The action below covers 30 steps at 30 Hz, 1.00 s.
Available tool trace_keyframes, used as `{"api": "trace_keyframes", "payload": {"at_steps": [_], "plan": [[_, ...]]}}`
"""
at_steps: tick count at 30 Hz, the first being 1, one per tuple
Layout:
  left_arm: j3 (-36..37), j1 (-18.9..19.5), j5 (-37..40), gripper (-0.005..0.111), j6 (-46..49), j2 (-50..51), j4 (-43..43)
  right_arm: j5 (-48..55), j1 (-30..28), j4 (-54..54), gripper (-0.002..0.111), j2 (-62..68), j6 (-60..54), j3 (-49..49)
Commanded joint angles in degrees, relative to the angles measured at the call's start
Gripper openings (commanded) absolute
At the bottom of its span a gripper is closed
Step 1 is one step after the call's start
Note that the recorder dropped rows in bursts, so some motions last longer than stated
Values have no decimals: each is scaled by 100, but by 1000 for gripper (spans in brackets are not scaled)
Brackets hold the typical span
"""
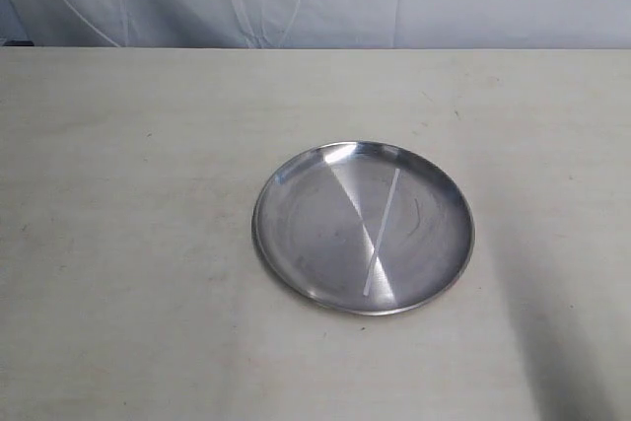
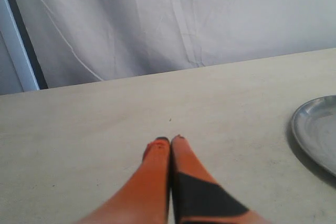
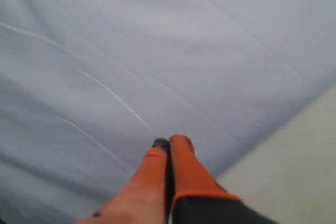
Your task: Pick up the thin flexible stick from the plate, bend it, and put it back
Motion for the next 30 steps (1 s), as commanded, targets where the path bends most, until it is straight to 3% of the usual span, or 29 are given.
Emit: {"api": "trace_keyframes", "payload": {"at_steps": [1, 6, 13, 22, 24, 28, 30], "plan": [[30, -28, -79, 0, -14, -30, 6, 2338, 15, -393, -1, 1667, -1460, -1440], [30, -28, -79, 0, -14, -30, 6, 3642, 15, -53, -1, 3904, -3256, -3107], [30, -28, -79, 0, -14, -30, 6, 3250, 138, 1743, -1, 6760, -5527, -4432], [30, -28, -79, 0, -14, -30, 6, 4136, 1262, 2068, 0, 9596, -6062, -6228], [30, -28, -79, 0, -14, -30, 6, 4196, 1505, 2068, 7, 9971, -6077, -6619], [30, -28, -79, 0, -14, -30, 6, 4447, 1927, 1904, 39, 10513, -6077, -7252], [30, -28, -79, 0, -14, -30, 6, 4539, 2065, 1468, 48, 10705, -5445, -7512]]}}
